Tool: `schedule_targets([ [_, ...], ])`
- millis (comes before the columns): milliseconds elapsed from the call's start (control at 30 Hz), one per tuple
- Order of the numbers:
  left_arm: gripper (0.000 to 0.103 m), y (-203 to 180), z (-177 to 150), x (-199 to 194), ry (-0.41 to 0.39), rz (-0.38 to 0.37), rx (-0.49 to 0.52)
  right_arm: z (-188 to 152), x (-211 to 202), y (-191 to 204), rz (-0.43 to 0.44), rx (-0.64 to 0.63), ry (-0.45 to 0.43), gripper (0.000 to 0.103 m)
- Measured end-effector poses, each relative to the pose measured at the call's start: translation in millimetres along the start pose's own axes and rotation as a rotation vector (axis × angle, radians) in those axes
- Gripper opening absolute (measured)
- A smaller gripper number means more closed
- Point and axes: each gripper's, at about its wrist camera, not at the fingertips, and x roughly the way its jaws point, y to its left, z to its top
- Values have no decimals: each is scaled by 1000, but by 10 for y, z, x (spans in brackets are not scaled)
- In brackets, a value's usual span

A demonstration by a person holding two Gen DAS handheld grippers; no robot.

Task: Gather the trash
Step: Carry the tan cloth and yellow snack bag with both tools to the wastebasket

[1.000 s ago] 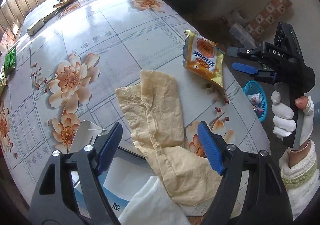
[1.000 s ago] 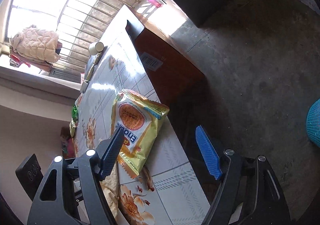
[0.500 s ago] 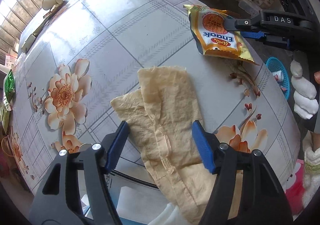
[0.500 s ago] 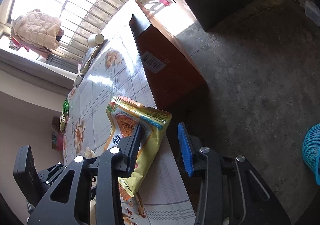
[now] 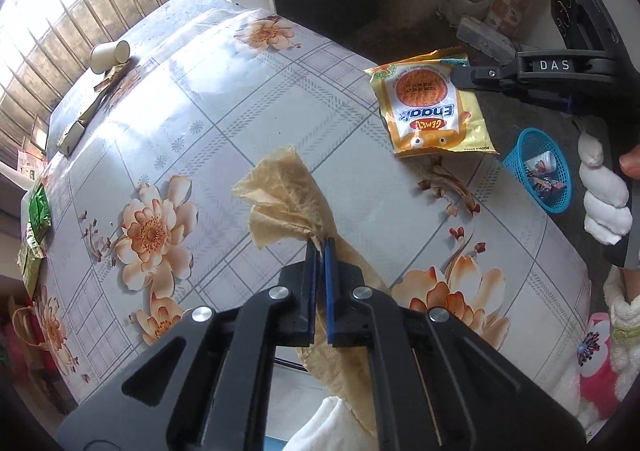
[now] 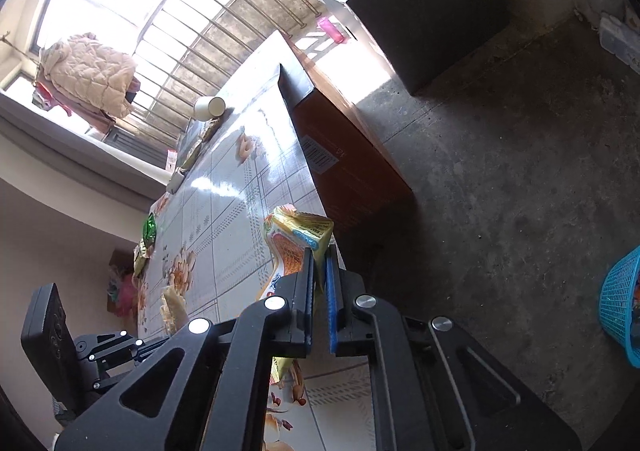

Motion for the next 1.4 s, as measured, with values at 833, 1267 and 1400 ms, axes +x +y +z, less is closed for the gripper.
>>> schedule_targets([
  [833,2,-1032,34,-1573,-400,-32,130,-945,-2127,-586,60,116,-259,5],
  [1267,2,-2460,307,-1414,-365,-226,289,-1563,-3075,-1528,-149,275,-415,5],
  [1400,2,-2997,372,-1304,-350,-272,362,-1750,-3292,-1950,-208,355,-454,5],
])
